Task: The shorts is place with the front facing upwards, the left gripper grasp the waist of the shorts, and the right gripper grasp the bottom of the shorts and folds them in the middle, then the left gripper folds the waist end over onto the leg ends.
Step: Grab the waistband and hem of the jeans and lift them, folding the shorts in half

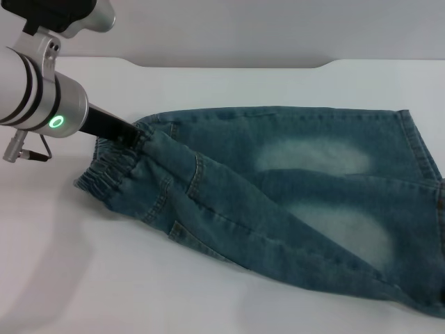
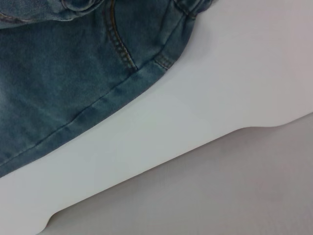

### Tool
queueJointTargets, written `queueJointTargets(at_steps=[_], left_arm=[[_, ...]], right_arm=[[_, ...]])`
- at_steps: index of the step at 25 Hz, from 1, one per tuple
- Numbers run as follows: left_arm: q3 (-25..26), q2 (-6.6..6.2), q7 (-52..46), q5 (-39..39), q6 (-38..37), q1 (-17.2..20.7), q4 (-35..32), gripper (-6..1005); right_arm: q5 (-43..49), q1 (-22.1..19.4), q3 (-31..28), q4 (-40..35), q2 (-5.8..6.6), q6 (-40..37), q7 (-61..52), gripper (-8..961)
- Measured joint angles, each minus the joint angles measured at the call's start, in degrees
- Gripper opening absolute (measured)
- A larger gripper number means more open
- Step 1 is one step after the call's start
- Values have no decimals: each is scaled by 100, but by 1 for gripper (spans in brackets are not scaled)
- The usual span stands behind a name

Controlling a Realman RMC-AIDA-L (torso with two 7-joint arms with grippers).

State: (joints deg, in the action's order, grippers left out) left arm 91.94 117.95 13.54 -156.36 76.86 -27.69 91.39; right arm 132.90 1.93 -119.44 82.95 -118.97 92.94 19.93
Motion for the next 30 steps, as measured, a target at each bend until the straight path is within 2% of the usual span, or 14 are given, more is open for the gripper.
queueJointTargets(at_steps=[6, 13, 24, 30], left_arm=[[0, 8, 0, 1, 4, 1, -14, 84], [0, 9, 0, 0, -9, -16, -25, 84], [-10, 1, 0, 1, 48, -48, -34, 84], [-9, 0, 5, -4, 131, -87, -34, 84]], right_arm=[[-16, -34, -538, 317, 11, 91, -245, 6], [13, 36, -255, -71, 9, 158, -195, 52], [10, 11, -263, -28, -2, 182, -256, 487], [36, -48, -334, 141, 29, 206, -335, 480]])
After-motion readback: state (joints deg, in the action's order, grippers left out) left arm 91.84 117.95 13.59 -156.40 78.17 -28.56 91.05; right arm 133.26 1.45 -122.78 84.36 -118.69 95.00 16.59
